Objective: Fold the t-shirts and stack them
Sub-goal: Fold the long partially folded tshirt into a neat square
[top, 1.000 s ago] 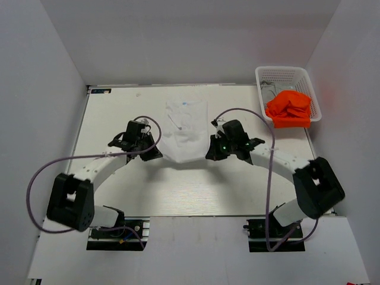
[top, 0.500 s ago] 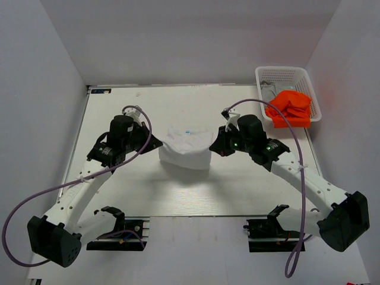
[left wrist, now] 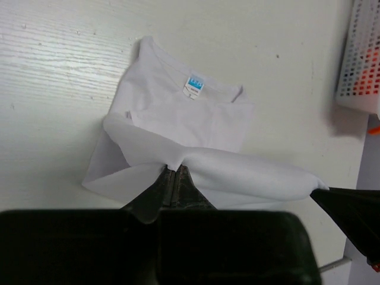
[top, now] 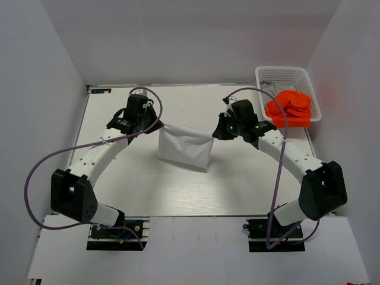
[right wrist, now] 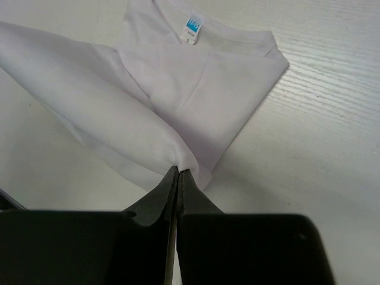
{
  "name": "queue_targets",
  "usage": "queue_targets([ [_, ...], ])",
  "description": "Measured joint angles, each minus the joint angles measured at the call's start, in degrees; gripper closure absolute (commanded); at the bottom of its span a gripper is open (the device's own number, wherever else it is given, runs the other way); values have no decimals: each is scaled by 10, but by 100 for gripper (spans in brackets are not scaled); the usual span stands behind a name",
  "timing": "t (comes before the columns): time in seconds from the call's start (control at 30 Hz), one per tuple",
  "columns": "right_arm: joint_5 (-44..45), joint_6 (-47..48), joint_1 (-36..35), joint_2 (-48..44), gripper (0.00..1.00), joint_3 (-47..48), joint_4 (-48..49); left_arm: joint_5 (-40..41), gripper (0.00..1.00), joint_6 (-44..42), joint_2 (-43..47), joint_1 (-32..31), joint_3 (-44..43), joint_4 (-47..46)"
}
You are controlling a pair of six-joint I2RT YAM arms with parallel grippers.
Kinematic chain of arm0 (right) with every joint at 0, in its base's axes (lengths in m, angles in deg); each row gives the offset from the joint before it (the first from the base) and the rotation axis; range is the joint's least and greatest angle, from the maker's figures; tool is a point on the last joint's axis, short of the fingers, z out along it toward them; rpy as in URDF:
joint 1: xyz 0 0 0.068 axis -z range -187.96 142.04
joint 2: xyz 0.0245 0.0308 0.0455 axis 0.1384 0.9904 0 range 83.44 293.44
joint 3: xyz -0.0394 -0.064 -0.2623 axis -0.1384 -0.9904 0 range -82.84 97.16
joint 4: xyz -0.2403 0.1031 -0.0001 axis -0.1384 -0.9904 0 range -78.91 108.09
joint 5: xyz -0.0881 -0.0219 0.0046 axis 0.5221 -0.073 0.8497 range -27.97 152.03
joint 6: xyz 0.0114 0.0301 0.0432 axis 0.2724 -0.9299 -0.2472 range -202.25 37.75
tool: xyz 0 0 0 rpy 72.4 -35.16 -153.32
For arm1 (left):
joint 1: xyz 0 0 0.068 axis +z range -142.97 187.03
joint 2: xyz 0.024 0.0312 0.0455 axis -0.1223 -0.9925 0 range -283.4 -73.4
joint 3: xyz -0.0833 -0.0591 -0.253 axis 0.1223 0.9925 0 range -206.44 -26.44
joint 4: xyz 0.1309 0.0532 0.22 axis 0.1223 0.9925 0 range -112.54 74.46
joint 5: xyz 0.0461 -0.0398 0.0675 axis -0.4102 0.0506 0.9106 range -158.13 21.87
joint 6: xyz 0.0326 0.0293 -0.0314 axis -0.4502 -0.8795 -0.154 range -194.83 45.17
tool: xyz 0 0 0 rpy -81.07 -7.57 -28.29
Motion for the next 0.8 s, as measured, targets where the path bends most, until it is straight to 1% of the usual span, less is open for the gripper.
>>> queue_targets([
  [0.23, -19, -7, 38, 73, 100, 44, 3, 32, 100, -1, -136, 3, -82, -2],
  [0.53, -55, -7, 82, 193, 100, 118, 9, 50, 100, -14, -313, 6, -237, 5],
  [0.67, -57, -5, 94, 246, 100, 152, 15, 51, 100, -16, -379, 10, -299, 15],
  [0.8, -70, -4, 103, 302, 99, 185, 20, 50, 100, -17, -424, 17, -329, 25],
])
